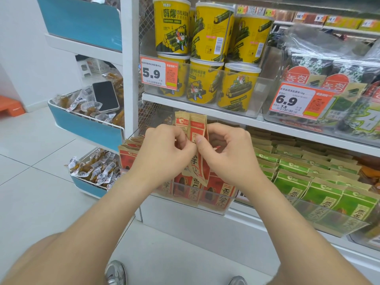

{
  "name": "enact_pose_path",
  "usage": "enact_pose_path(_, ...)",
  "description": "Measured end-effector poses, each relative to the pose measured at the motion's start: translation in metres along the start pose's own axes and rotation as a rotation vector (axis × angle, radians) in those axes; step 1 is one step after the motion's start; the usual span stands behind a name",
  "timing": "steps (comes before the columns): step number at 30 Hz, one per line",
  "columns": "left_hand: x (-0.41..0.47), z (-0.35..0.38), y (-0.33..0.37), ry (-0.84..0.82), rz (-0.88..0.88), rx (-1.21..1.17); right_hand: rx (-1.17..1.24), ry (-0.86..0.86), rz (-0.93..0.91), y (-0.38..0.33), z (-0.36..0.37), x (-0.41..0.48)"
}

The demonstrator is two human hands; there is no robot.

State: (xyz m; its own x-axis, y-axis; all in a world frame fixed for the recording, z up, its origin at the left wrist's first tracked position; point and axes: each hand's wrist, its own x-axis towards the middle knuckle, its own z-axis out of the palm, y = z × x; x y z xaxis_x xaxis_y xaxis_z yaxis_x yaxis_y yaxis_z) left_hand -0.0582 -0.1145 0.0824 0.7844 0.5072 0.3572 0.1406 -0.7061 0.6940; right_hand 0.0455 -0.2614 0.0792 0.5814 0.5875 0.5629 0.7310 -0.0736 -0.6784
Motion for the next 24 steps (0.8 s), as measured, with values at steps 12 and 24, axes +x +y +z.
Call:
enact_pose_path(12, 0.008, -0.004, -0.004, -0.032, -0.008, -0.102, 0.064, -0.238, 0.130, 0.008, -0.010, 0.002)
enact_pose_path(24, 0.013, -0.006, -0.005, -0.076, -0.035, -0.147, 0.058, -0.170, 0.099, 0.007, -0.011, 0.004)
